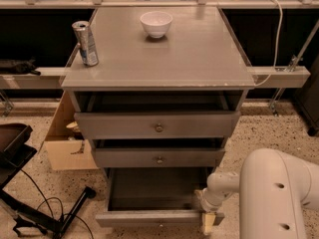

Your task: Open bottom drawer

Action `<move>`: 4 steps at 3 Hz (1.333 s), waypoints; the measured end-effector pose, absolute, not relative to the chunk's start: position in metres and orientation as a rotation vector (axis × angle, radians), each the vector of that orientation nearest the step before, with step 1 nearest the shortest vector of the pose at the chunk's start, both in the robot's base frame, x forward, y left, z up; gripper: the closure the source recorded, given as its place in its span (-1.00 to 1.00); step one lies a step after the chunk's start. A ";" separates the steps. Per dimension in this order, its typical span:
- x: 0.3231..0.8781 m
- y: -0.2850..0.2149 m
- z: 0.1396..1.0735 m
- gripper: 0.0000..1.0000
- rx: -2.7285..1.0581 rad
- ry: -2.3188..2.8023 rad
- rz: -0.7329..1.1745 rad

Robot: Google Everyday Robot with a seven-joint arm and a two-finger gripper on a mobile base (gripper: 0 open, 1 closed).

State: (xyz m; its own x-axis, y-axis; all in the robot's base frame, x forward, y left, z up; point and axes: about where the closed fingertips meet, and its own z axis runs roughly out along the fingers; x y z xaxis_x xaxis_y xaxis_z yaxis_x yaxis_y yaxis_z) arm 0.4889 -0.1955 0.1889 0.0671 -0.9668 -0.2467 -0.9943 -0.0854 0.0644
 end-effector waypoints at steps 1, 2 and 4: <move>0.459 -0.197 0.171 -0.68 -2.217 2.077 0.396; 0.408 -0.195 0.156 -0.21 -2.237 2.150 0.493; 0.408 -0.212 0.172 0.98 -2.207 2.180 0.430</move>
Offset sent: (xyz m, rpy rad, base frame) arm -0.1705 0.0056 -0.0540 -0.0592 0.3154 -0.0412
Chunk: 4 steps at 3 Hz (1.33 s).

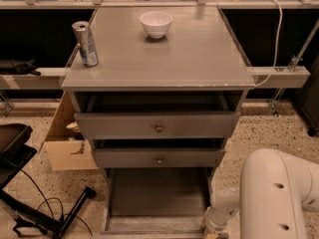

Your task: Open bottom drawer

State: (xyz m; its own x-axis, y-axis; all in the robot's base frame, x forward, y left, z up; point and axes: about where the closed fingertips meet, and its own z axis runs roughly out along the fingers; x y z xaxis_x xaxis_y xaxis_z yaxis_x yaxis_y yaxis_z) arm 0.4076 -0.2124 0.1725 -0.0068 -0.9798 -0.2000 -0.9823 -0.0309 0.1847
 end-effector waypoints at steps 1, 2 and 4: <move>0.375 -0.218 0.175 1.00 -2.198 2.217 0.484; 0.375 -0.218 0.175 1.00 -2.198 2.217 0.484; 0.347 -0.224 0.171 1.00 -2.186 2.253 0.563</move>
Offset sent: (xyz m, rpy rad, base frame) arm -0.3216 -0.0836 -0.0085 0.0727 0.4854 -0.2309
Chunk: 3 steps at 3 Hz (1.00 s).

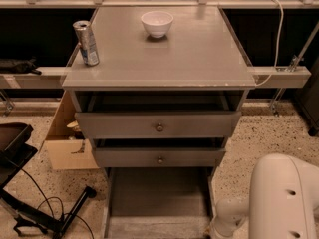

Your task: Open bottom drawer

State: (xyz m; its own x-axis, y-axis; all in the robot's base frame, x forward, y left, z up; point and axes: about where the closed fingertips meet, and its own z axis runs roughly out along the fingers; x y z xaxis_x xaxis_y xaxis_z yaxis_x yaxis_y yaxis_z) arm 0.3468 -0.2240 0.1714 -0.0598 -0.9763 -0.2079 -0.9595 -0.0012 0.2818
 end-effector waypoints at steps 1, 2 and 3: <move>0.344 -0.224 0.172 1.00 2.110 -2.183 -0.560; 0.329 -0.227 0.170 1.00 2.084 -2.174 -0.601; 0.329 -0.227 0.170 0.55 2.084 -2.174 -0.601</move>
Offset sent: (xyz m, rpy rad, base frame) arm -0.2572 -0.0674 -0.0276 0.1268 0.5095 -0.0894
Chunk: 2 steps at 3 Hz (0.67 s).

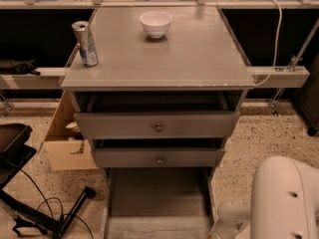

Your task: Open bottom drawer

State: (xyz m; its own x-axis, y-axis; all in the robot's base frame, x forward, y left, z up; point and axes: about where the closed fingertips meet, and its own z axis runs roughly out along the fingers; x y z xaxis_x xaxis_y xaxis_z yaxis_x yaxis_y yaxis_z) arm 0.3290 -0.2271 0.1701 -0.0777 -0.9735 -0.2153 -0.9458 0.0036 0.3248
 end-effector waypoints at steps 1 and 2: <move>0.329 -0.227 0.170 0.07 2.084 -2.174 -0.601; 0.329 -0.227 0.170 -0.39 2.084 -2.174 -0.601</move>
Offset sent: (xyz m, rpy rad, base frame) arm 0.0000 0.0000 0.0000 0.0000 0.0000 0.0000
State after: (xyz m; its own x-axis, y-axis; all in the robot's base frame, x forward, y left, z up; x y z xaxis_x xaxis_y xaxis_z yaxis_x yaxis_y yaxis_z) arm 0.3290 -0.2271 0.1701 -0.0777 -0.9735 -0.2153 -0.9457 0.0036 0.3249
